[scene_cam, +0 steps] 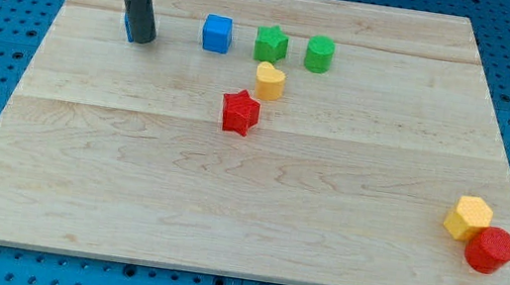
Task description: Place the yellow hexagon to the bottom of the red star
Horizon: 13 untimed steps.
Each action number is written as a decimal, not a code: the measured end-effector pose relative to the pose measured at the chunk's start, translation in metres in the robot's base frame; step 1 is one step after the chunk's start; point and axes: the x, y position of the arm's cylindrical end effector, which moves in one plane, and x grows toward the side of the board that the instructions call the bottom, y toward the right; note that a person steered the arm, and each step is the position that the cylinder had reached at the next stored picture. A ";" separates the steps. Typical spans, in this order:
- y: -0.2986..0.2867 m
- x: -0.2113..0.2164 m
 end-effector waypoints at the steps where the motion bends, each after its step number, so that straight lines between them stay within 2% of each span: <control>1: -0.001 0.004; 2: 0.002 0.022; 3: 0.062 0.072; 4: 0.053 0.151; 5: 0.088 0.240; 6: 0.141 0.298; 8: 0.157 0.299; 10: 0.264 0.298; 12: 0.332 0.299; 13: 0.344 0.299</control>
